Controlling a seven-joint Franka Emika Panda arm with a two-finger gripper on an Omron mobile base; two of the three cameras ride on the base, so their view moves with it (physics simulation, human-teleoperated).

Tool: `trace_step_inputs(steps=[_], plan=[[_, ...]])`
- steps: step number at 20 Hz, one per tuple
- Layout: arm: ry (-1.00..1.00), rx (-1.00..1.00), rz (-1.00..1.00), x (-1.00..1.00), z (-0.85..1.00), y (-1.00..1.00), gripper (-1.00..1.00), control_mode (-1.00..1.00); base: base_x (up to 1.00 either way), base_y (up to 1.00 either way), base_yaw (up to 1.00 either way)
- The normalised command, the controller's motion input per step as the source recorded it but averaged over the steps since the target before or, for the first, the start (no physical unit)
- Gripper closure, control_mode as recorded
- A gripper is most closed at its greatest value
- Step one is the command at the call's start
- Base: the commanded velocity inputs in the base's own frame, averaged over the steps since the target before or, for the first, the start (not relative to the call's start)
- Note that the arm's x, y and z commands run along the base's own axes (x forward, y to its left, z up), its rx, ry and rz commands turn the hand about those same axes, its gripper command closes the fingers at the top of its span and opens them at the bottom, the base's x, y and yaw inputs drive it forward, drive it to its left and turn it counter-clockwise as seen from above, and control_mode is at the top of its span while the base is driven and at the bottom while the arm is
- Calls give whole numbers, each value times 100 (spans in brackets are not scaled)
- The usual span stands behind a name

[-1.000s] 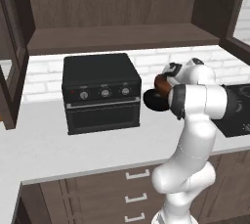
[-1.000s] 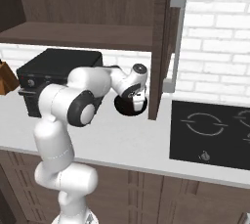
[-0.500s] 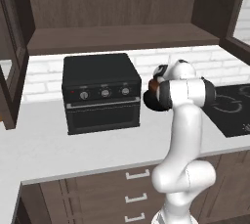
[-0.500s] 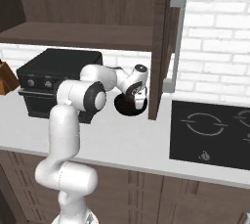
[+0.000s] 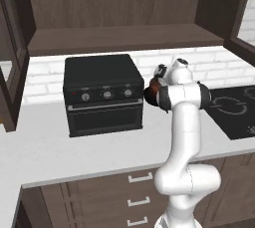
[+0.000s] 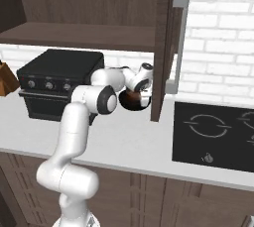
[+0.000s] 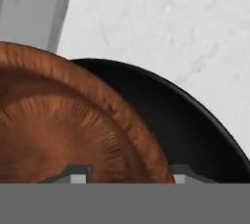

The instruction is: Pick up the bowls on the counter and stack them on top of one another in the open cabinet. Place the smaller bowl on top of the larger bowl.

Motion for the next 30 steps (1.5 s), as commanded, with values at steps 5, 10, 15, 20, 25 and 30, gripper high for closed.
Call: trace_step_inputs(steps=[5,10,15,20,25,30], plan=[[-13,0,0,-72,77,1,-100,-100,0,0,0],[-6,0,6,-100,6,0,-100,-100,0,0,0],[0,0,6,-47,-60,10,-100,-100,0,0,0],[0,0,2,0,-45,27,-100,-100,0,0,0],[0,0,1,27,-20,36,-100,-100,0,0,0],[0,0,1,45,-6,18,-100,-100,0,0,0]])
